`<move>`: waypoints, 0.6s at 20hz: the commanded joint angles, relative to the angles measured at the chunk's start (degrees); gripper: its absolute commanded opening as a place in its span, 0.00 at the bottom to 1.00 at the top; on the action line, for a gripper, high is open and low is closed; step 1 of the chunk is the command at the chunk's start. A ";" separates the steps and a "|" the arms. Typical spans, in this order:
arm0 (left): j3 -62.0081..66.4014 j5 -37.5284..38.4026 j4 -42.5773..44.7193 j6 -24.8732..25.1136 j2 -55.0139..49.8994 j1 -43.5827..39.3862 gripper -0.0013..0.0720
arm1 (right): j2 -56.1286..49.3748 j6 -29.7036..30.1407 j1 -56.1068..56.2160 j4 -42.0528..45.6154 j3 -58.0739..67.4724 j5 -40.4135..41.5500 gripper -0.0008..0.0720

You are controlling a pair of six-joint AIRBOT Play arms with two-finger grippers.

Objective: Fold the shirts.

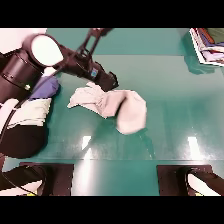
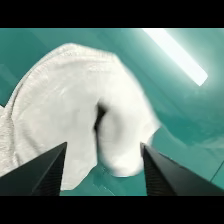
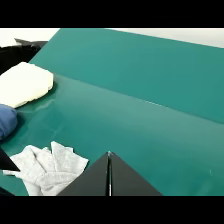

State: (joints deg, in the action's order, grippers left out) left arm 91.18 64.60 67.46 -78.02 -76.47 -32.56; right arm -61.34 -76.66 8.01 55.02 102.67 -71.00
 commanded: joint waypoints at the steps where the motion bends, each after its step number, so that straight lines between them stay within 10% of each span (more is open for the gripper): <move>1: -2.82 -3.45 5.11 -0.17 0.35 1.70 0.77 | 0.02 -0.52 0.02 0.00 0.20 -3.02 0.03; 12: -16.24 0.46 -0.87 -2.34 -10.54 28.79 0.77 | 0.04 -1.55 0.02 0.02 -1.09 -4.61 0.03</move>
State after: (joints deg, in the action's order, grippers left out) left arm 78.63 64.27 67.81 -81.54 -83.48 -7.01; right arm -61.34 -78.11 8.01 55.05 102.37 -75.53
